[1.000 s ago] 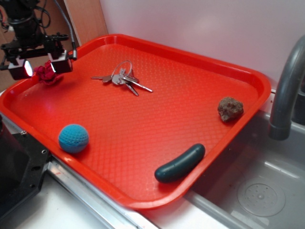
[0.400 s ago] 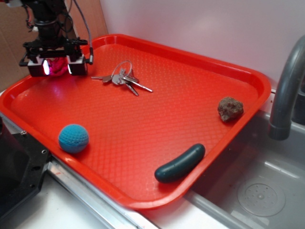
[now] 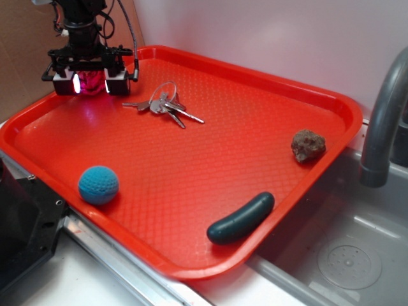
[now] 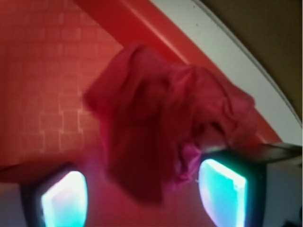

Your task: Grab the red paper.

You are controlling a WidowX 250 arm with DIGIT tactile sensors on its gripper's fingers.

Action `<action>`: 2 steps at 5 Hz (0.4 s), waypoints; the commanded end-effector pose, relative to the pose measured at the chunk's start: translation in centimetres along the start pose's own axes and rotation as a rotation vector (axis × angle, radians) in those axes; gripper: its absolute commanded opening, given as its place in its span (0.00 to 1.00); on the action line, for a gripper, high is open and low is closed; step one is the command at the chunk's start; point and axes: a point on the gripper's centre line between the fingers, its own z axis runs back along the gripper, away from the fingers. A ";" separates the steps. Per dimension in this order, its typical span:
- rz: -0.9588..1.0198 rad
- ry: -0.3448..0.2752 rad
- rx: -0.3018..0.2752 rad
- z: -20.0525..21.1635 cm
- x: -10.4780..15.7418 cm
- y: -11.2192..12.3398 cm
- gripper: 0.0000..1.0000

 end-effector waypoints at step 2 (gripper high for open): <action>-0.010 -0.002 0.009 0.3 0.0 0.3 0.00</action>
